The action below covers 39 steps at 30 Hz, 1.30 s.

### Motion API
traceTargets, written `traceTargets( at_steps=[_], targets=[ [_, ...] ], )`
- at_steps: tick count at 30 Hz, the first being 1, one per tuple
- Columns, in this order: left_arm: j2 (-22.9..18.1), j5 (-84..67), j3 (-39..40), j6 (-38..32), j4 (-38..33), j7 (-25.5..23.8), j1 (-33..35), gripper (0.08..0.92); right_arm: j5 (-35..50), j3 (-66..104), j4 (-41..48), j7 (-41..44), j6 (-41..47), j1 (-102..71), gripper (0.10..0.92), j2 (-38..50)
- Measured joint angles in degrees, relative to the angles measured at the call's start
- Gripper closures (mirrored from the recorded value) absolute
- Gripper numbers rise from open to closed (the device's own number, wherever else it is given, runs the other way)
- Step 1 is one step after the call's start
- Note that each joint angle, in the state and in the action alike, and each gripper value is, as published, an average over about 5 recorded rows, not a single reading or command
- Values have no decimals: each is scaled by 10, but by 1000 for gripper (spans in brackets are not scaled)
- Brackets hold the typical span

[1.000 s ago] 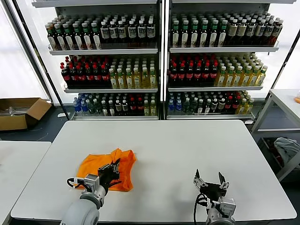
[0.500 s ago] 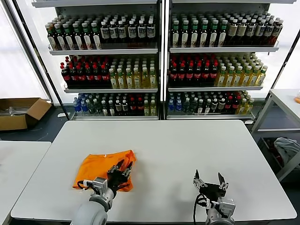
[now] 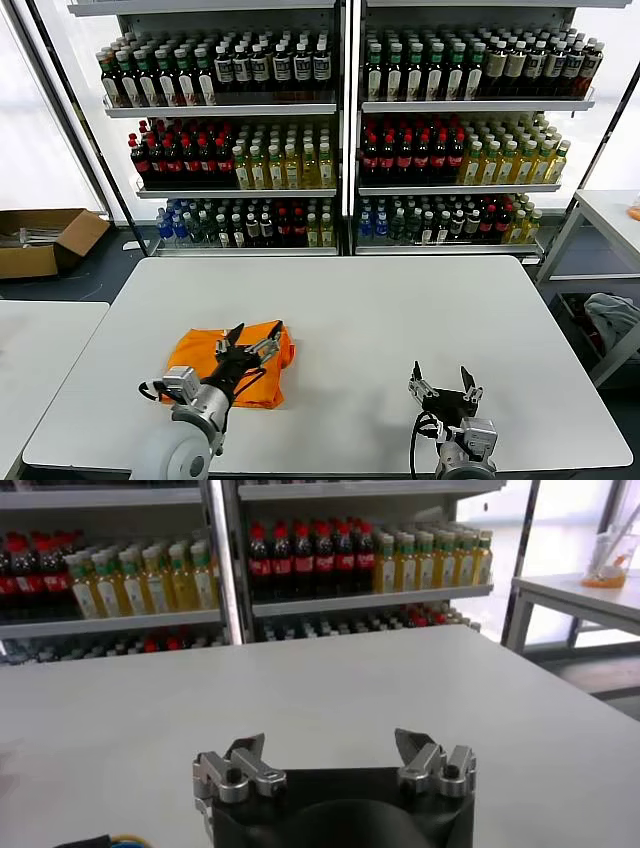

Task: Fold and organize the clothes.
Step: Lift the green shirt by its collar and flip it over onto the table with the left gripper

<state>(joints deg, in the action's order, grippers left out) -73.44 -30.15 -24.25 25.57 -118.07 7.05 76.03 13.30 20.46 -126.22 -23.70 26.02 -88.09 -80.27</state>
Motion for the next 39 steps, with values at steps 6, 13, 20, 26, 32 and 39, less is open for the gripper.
traceTargets(
  at_steps=[6, 13, 20, 26, 32, 39],
  targets=[
    [20, 65, -41, -2, 11, -1, 24, 177, 3, -4, 4, 1, -2, 3, 203, 2],
    [30, 102, -73, -3, 21, 0, 39, 177, 5, -4, 5, 1, -5, 2, 203, 5],
    [33, 109, -92, 4, 39, 0, 36, 177, 4, -4, 5, 1, -6, -1, 203, 3],
    [40, 90, -104, 15, 57, 0, 34, 177, 2, -5, 6, 1, -6, 0, 203, -3],
    [46, 59, -114, 28, 73, -3, 32, 177, 1, -5, 8, 1, -6, 0, 203, -5],
    [47, 19, -120, 42, 85, -9, 32, 182, 0, -6, 9, 1, -6, 1, 203, -5]
  ],
)
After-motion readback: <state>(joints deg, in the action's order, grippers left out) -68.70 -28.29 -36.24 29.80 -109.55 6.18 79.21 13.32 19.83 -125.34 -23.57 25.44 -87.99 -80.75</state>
